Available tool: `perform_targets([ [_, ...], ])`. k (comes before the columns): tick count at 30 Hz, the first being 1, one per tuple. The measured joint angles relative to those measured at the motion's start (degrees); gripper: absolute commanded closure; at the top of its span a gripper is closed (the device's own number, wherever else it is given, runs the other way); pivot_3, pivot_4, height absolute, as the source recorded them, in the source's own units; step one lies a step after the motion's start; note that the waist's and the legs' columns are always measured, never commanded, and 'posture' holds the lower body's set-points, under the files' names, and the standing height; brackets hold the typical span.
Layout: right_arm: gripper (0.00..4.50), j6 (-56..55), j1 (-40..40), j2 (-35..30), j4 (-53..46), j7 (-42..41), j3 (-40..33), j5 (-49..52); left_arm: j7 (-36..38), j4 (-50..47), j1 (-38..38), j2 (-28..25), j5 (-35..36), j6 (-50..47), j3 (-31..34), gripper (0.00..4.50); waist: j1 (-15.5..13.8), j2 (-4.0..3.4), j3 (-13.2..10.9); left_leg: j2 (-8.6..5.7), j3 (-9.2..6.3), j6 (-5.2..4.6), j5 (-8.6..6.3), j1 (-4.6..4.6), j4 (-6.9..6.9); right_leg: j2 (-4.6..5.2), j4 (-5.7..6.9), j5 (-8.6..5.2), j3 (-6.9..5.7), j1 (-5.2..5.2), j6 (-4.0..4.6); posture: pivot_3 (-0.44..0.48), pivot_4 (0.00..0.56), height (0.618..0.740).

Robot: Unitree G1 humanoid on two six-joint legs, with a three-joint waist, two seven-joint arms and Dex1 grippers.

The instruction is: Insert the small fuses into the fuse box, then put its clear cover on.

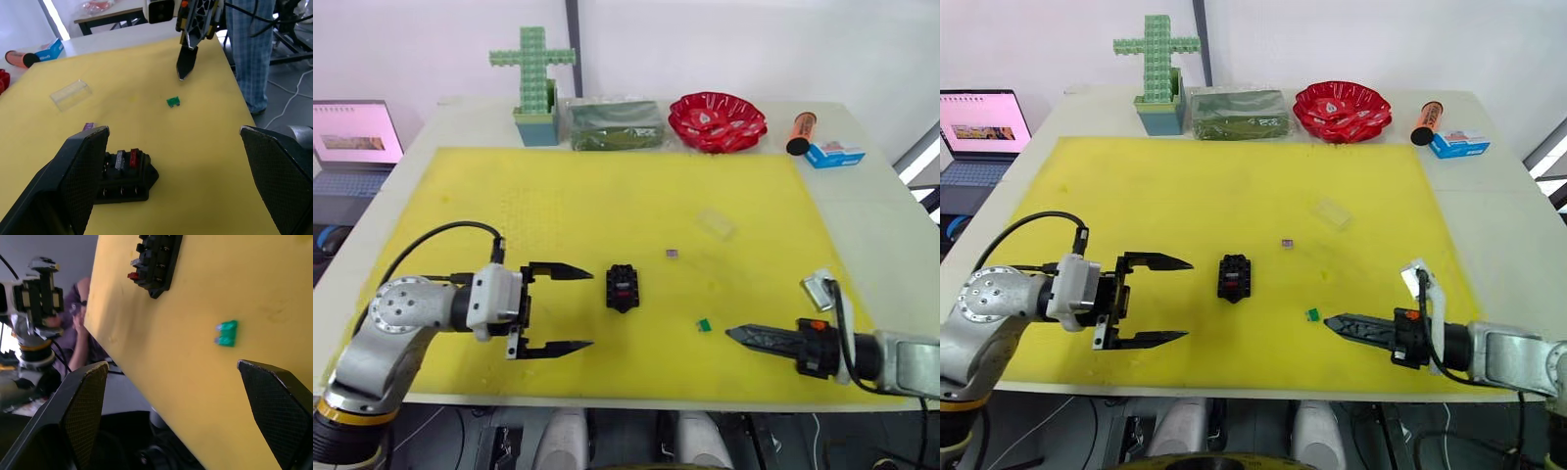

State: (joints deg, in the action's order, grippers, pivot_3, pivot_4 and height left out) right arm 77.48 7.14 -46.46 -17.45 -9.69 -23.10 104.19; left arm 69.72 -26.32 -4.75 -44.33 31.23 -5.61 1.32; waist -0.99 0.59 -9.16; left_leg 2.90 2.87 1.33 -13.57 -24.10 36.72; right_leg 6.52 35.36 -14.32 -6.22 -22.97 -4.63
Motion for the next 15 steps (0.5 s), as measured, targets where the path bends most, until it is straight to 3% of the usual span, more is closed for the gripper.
perform_targets([
  [4, 0.02, -8.7, 2.3, -0.4, -1.5, 6.9, 4.8, 6.6, -1.4, -1.8, 0.0, 1.9, -0.4, -0.1, -2.1, 0.00, 0.1, 0.01, 0.0, 0.00, -0.02, -0.11, -0.07, -0.06, 0.16, 0.00, -0.03, 0.00, 0.00, 0.03, -0.01, 0.000, 0.150, 0.740],
  [15, 0.02, -15.4, 6.0, -2.3, -1.8, 8.4, 7.7, 7.5, -2.4, -1.9, 0.2, 2.7, -2.0, 0.2, -2.9, 0.00, -0.1, 0.00, 0.0, 0.01, -0.07, -0.16, -0.10, -0.06, 0.25, -0.02, -0.04, -0.09, 0.00, 0.10, 0.12, 0.000, 0.150, 0.740],
])
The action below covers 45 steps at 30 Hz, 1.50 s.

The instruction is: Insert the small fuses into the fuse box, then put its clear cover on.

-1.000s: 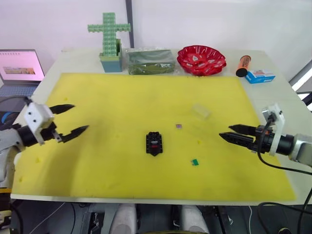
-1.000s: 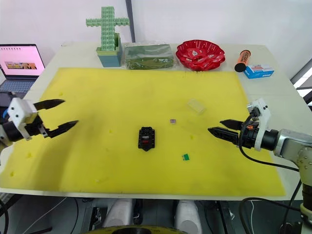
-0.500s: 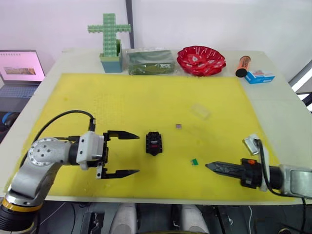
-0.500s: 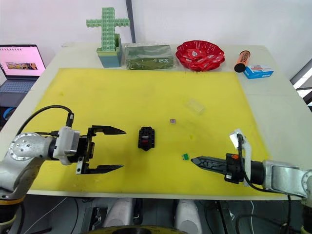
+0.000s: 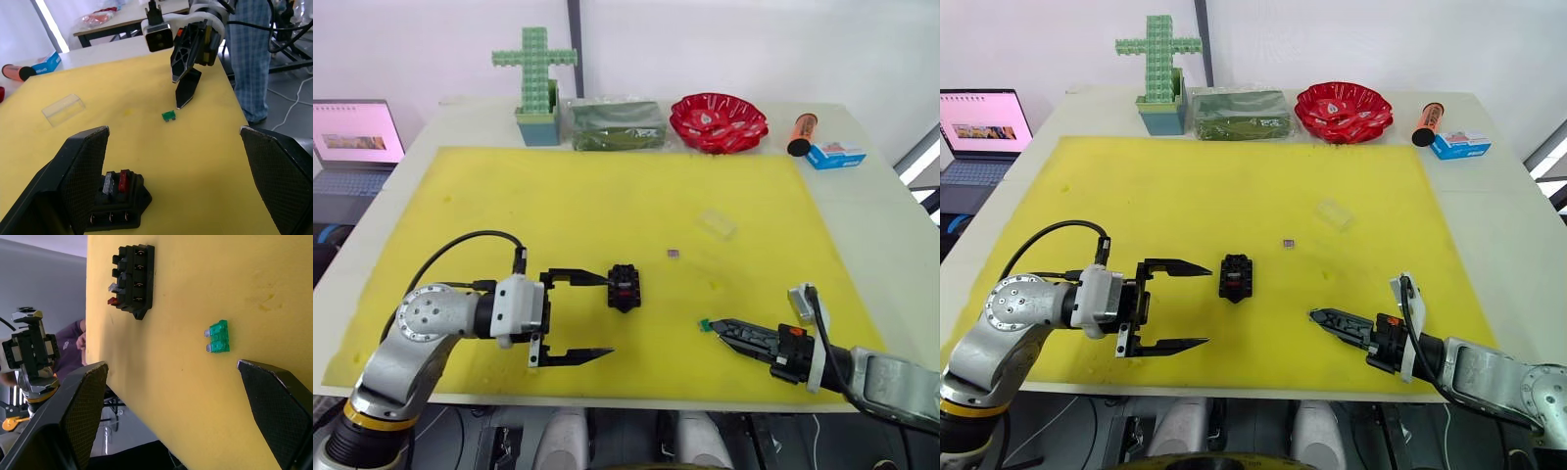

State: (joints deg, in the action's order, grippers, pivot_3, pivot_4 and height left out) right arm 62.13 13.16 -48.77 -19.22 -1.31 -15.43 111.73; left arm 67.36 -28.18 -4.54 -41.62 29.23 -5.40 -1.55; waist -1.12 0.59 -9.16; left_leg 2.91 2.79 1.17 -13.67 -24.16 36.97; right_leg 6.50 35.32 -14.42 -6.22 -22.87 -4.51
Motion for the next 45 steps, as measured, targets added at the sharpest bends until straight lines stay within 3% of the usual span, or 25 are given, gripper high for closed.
perform_targets([
  [26, 0.02, -6.3, -2.2, 2.7, 0.7, 2.9, 6.0, 0.9, -1.8, 0.0, -1.0, 1.3, -0.6, -0.5, -2.2, 0.00, 0.3, 0.03, 0.0, 0.04, -0.03, -0.08, -0.04, 0.02, 0.02, -0.06, 0.00, 0.00, 0.00, 0.02, 0.02, 0.000, 0.150, 0.740],
  [31, 1.45, -7.0, -1.6, 3.1, 0.8, 3.7, 6.5, -0.3, -1.8, 0.0, -0.7, 1.3, -1.0, -0.4, -2.2, 0.00, 0.3, 0.03, 0.0, 0.04, -0.03, -0.08, -0.05, 0.02, 0.02, -0.06, -0.01, -0.01, 0.00, 0.02, 0.02, 0.000, 0.150, 0.740],
  [39, 1.45, -7.9, -1.2, 3.8, 0.7, 3.7, 6.9, -1.3, -1.8, 0.0, 0.0, 1.5, -1.2, -0.1, -2.2, 0.00, 0.3, 0.04, 0.0, 0.04, -0.03, -0.09, -0.05, 0.03, 0.02, -0.06, -0.01, -0.01, 0.00, 0.02, 0.03, 0.000, 0.150, 0.740],
  [42, 1.98, -7.9, -1.1, 3.8, 0.5, 3.7, 6.9, -2.0, -1.7, 0.0, 0.0, 1.5, -1.2, 0.0, -2.2, 0.00, 0.3, 0.03, 0.0, 0.04, -0.03, -0.09, -0.05, 0.03, 0.02, -0.06, -0.01, -0.02, 0.00, 0.02, 0.03, 0.000, 0.150, 0.740],
  [45, 3.01, -8.1, -0.7, 4.0, 0.5, 4.1, 7.1, -3.0, -1.5, 0.1, 0.4, 1.5, -1.2, 0.1, -2.2, 0.00, 0.3, 0.03, 0.0, 0.04, -0.02, -0.09, -0.06, 0.02, 0.02, -0.06, -0.01, -0.02, 0.00, 0.01, 0.03, 0.000, 0.150, 0.740],
])
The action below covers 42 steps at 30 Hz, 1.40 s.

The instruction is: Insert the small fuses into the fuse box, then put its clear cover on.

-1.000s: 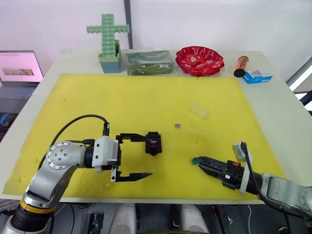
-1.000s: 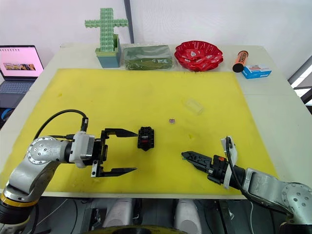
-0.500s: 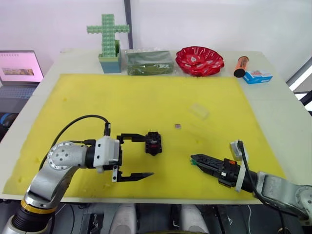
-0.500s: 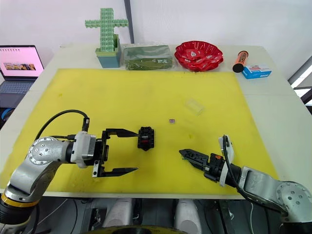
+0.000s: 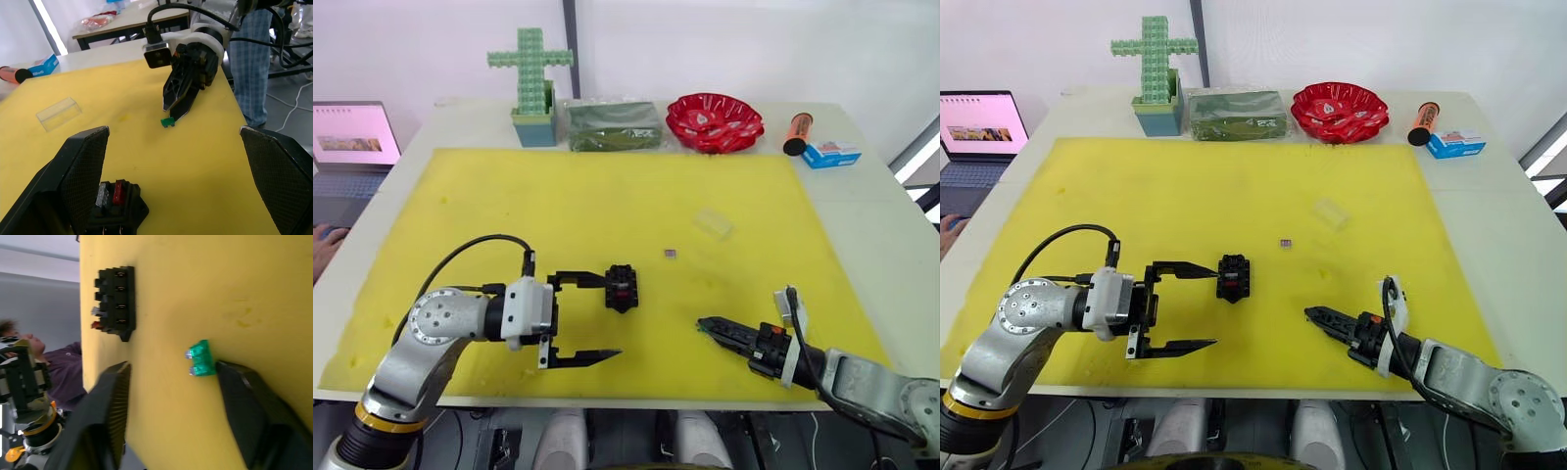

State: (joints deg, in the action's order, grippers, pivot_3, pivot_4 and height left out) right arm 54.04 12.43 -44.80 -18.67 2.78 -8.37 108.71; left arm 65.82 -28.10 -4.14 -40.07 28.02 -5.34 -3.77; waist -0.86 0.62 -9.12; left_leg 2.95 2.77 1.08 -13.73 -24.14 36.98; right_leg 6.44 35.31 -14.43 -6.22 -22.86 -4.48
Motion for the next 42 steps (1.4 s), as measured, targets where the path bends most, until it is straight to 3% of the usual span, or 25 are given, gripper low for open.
perform_targets([
  [4, 4.38, 0.0, -0.1, 0.8, 0.0, 0.2, 0.3, -1.6, 0.0, 0.6, 0.0, 0.0, 0.0, 0.0, 0.0, 0.00, 0.0, 0.00, 0.0, 0.00, 0.00, 0.00, 0.00, 0.00, 0.01, 0.00, -0.02, 0.00, 0.00, 0.01, 0.00, 0.000, 0.150, 0.740],
  [16, 4.45, 1.6, -3.7, -0.8, -1.1, 0.0, 0.8, -4.1, -0.5, 0.8, 1.7, 0.1, 0.1, 0.0, 0.5, 0.00, 0.1, 0.01, 0.0, -0.01, 0.02, 0.00, 0.00, 0.00, 0.04, 0.02, -0.07, 0.00, 0.03, 0.03, 0.01, 0.000, 0.150, 0.740],
  [19, 4.45, 3.2, -13.0, -5.3, -3.4, -0.8, 1.1, -6.7, -1.4, 0.8, 2.5, 0.0, 0.4, -0.3, 2.6, 0.00, 0.2, -0.14, 0.0, 0.00, 0.10, 0.00, 0.00, -0.01, 0.02, 0.02, -0.06, 0.06, 0.09, -0.09, 0.01, 0.000, 0.150, 0.740],
  [23, 4.45, 6.6, -34.7, -8.5, -4.6, -1.0, 5.4, -7.6, -3.9, 1.2, 4.4, 0.0, 2.0, -1.7, 6.5, 0.00, 0.1, -0.21, -0.1, 0.01, 0.05, -0.01, -0.01, -0.18, -0.05, -0.06, -0.01, 0.08, 0.09, -0.30, -0.03, 0.000, 0.150, 0.740],
  [26, 4.45, 13.2, -55.0, -7.6, -2.9, -2.3, 13.6, -13.9, -8.2, 1.5, 5.8, 1.5, 3.3, -4.8, 8.7, 0.00, 0.2, -0.31, -0.1, 0.01, 0.14, -0.02, -0.01, -0.27, -0.03, -0.02, 0.05, 0.15, 0.12, -0.48, -0.15, 0.000, 0.150, 0.740],
  [29, 4.45, 19.9, -69.3, -3.3, 4.4, -7.8, 19.3, -18.2, -12.7, 1.0, 7.3, 3.1, 4.1, -9.3, 8.8, 0.00, 0.2, -0.17, -0.1, 0.01, 0.16, -0.08, -0.04, -0.32, 0.00, 0.00, 0.05, 0.16, 0.13, -0.48, -0.15, 0.000, 0.150, 0.740],
  [34, 4.45, 20.9, -79.6, -1.9, 4.2, -22.0, 32.9, -39.1, -16.4, 1.0, 8.3, 5.7, 3.7, -11.3, 8.6, 0.00, 0.0, -0.17, -0.1, -0.10, 0.23, -0.12, -0.07, -0.41, 0.04, 0.18, 0.00, 0.16, 0.13, -0.60, -0.15, 0.000, 0.150, 0.740],
  [42, 4.45, 16.9, -83.9, -1.3, 3.1, -41.3, 40.3, -56.6, -20.9, 0.8, 9.4, 9.7, 0.6, -9.1, 7.7, 0.00, 0.3, -0.15, -0.1, -0.08, 0.29, -0.12, -0.07, -0.32, 0.04, 0.16, 0.16, 0.25, 0.12, -0.52, -0.31, 0.000, 0.150, 0.740],
])
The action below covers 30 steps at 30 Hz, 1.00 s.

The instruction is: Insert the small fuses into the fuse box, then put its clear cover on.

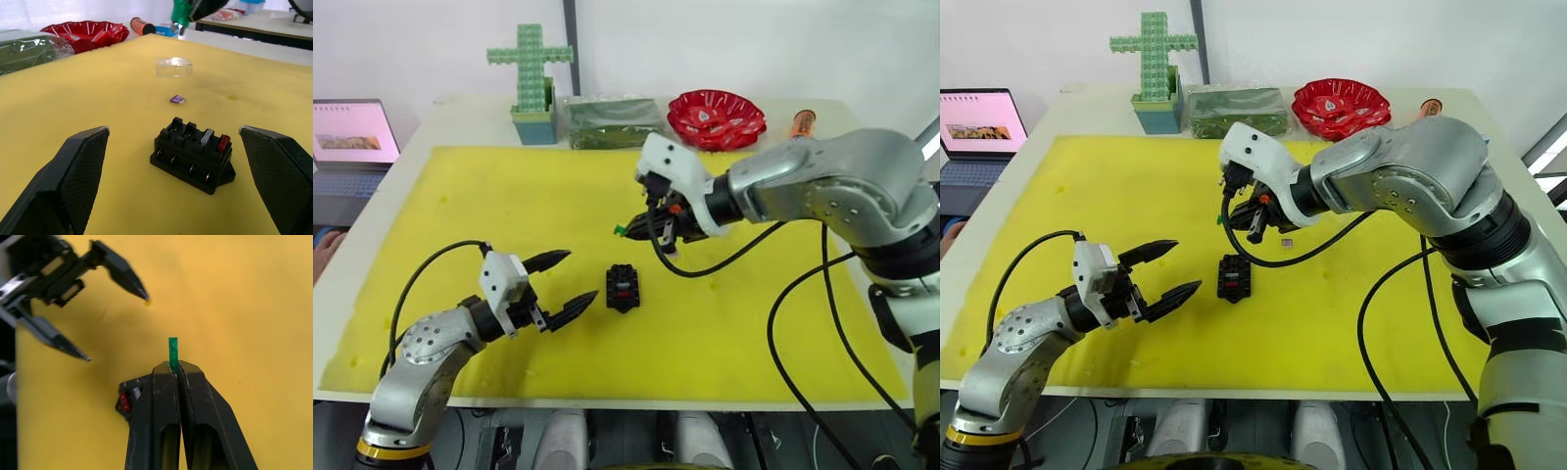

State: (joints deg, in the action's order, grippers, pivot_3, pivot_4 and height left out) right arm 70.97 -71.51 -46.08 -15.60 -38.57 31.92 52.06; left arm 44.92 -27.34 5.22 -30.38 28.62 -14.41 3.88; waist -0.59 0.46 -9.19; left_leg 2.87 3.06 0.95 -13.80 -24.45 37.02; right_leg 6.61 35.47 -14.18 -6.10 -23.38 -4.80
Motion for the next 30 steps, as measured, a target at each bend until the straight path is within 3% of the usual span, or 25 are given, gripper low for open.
perform_targets([
  [7, 4.45, -1.3, 0.3, 1.4, -0.1, -6.6, 2.9, -9.5, 1.5, -0.9, 2.3, -0.1, 0.2, 0.1, -1.5, 0.00, 0.0, -0.01, 0.0, 0.02, -0.02, 0.00, 0.00, 0.02, 0.01, -0.01, 0.02, 0.00, 0.00, 0.00, 0.02, 0.000, 0.150, 0.740],
  [14, 4.45, -4.5, 2.8, 2.4, -1.4, -9.3, 8.3, -20.2, 2.3, 2.7, -1.6, 1.5, 0.2, 0.2, -3.1, 0.00, -0.1, -0.01, 0.0, -0.01, -0.01, 0.01, 0.00, 0.01, 0.02, -0.01, 0.00, 0.01, -0.01, 0.03, 0.01, 0.000, 0.150, 0.740],
  [30, 4.45, -7.5, 6.0, 6.5, -3.3, -14.4, 12.3, -30.8, 3.5, 5.4, -5.6, 2.0, -1.0, -0.1, -4.9, 0.00, 0.0, -0.01, 0.0, 0.01, -0.06, 0.01, 0.00, 0.04, 0.03, -0.06, 0.07, 0.01, -0.01, 0.05, 0.00, 0.000, 0.150, 0.740],
])
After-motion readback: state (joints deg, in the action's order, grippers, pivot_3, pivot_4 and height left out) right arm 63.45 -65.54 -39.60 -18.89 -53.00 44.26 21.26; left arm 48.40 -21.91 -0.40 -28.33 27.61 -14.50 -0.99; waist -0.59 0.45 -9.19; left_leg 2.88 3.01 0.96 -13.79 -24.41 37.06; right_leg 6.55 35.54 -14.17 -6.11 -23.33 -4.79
